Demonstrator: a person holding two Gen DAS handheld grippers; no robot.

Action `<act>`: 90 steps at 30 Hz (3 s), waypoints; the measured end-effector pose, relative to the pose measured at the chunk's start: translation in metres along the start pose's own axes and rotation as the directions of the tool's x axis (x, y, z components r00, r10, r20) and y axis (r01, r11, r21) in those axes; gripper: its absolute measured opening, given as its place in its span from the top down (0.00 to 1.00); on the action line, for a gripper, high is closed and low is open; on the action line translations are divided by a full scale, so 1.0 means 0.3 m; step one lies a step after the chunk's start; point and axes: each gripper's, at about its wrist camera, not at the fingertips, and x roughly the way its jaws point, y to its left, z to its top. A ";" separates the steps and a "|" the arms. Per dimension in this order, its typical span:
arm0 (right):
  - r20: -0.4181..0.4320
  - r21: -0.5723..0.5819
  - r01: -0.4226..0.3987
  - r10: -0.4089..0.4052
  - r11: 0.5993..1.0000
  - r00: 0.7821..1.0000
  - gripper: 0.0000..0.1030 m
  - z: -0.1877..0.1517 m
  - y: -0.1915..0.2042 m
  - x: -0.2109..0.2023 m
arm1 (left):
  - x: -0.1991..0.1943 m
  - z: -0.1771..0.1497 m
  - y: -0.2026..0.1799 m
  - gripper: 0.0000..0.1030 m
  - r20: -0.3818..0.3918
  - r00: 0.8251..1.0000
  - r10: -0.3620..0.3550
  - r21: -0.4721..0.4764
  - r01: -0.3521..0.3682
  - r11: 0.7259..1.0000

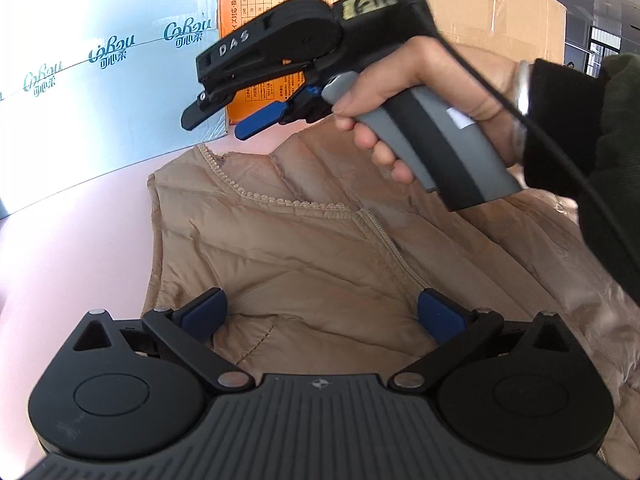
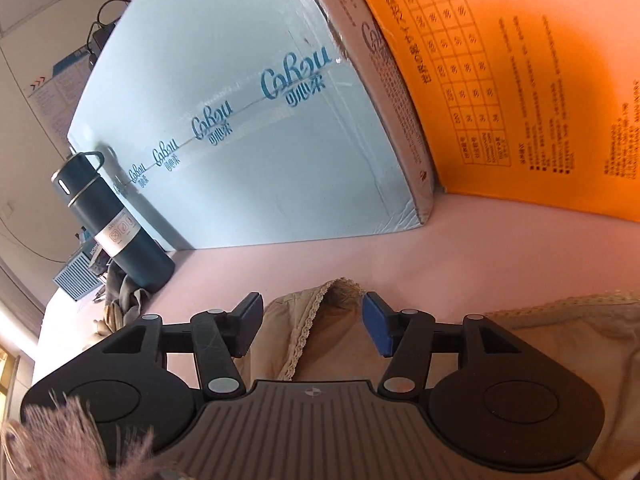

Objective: Fold clothes

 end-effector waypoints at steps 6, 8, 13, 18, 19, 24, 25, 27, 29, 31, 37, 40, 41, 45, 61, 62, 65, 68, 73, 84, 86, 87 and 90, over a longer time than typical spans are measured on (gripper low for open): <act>-0.157 0.013 -0.225 0.224 0.974 0.962 0.38 -0.071 0.107 -0.005 | 0.034 0.019 -0.003 0.00 0.001 1.000 0.006 0.007 -0.006 1.000; -0.216 0.017 -0.255 0.252 0.967 0.943 0.33 -0.108 0.136 0.042 | 0.035 0.019 -0.003 0.00 0.004 1.000 0.008 0.009 -0.008 1.000; -0.185 0.046 -0.145 0.151 0.988 0.971 0.46 -0.091 0.086 0.134 | 0.038 0.020 -0.002 0.00 0.004 1.000 0.015 0.014 -0.015 1.000; -0.139 0.144 -0.088 0.109 0.986 0.984 0.85 -0.031 -0.006 0.210 | 0.040 0.021 0.002 0.00 0.001 1.000 0.015 0.011 -0.015 1.000; -0.132 0.161 -0.096 0.118 0.982 0.984 0.85 -0.024 -0.020 0.223 | 0.041 0.021 0.001 0.00 0.001 1.000 0.014 0.011 -0.014 1.000; -0.111 0.109 -0.045 0.058 0.993 0.992 0.82 0.002 0.005 0.229 | 0.020 0.018 -0.017 0.00 0.000 1.000 0.006 0.002 -0.006 1.000; -0.099 0.074 -0.021 0.028 0.997 0.995 0.77 0.010 0.026 0.211 | 0.015 0.015 -0.019 0.00 -0.001 1.000 0.000 -0.002 0.000 1.000; -0.057 0.029 0.010 -0.008 1.000 0.998 0.39 0.024 0.061 0.150 | 0.015 0.016 -0.012 0.00 -0.002 1.000 -0.012 -0.015 0.012 1.000; -0.009 0.008 0.033 -0.033 0.999 0.999 0.33 0.032 0.087 0.061 | 0.012 0.015 -0.010 0.00 -0.002 1.000 -0.020 -0.022 0.020 1.000; 0.019 -0.007 0.055 -0.055 0.998 0.998 0.32 0.027 0.104 -0.045 | 0.011 0.016 -0.009 0.00 -0.001 1.000 -0.024 -0.027 0.024 0.999; 0.083 -0.009 0.108 -0.107 0.994 0.991 0.23 -0.114 0.126 -0.386 | 0.008 0.018 0.000 0.00 0.006 0.999 -0.044 -0.045 0.044 0.998; 0.108 0.028 0.109 -0.111 0.994 0.988 0.21 -0.239 0.133 -0.536 | 0.017 0.026 0.028 0.00 0.013 0.998 -0.063 -0.066 0.064 0.996; 0.121 0.042 0.105 -0.110 0.994 0.987 0.21 -0.283 0.139 -0.578 | 0.017 0.024 0.030 0.00 0.013 0.998 -0.066 -0.070 0.067 0.995; 0.175 0.057 0.073 -0.082 0.996 0.981 0.21 -0.470 0.183 -0.732 | 0.008 0.026 0.017 0.00 0.006 0.998 -0.059 -0.061 0.059 0.996; -0.065 -0.450 -0.050 0.023 0.892 0.998 0.21 -0.881 0.625 -0.685 | 0.025 0.026 -0.025 0.00 -0.025 1.000 0.001 0.009 -0.001 1.000; -0.078 -0.451 -0.055 0.022 0.891 0.997 0.21 -0.902 0.627 -0.678 | 0.026 0.026 -0.026 0.00 -0.025 1.000 0.002 0.010 -0.002 1.000; -0.100 -0.424 -0.041 -0.002 0.905 0.995 0.21 -0.968 0.605 -0.672 | 0.028 0.026 -0.027 0.00 -0.025 1.000 0.005 0.011 -0.005 1.000; -0.041 -0.380 -0.031 0.016 0.925 0.999 0.21 -1.014 0.570 -0.708 | 0.027 0.026 -0.029 0.00 -0.025 1.000 0.009 0.016 -0.008 1.000; 0.106 -0.203 -0.007 0.029 0.979 0.994 0.21 -1.074 0.506 -0.840 | 0.026 0.025 -0.030 0.00 -0.023 1.000 0.013 0.018 -0.012 1.000; 0.341 0.243 0.290 -0.362 0.926 0.868 0.13 -1.223 0.284 -1.279 | 0.025 0.025 -0.033 0.00 -0.020 1.000 0.019 0.024 -0.018 1.000; 0.340 0.329 0.372 -0.476 0.868 0.811 0.13 -1.233 0.231 -1.338 | 0.025 0.025 -0.033 0.00 -0.019 1.000 0.019 0.023 -0.018 1.000; 0.338 0.358 0.389 -0.507 0.849 0.793 0.13 -1.234 0.205 -1.357 | 0.025 0.025 -0.033 0.00 -0.019 1.000 0.019 0.022 -0.018 1.000; 0.326 0.389 0.416 -0.545 0.822 0.772 0.14 -1.227 0.143 -1.389 | 0.024 0.024 -0.032 0.00 -0.018 1.000 0.019 0.022 -0.019 1.000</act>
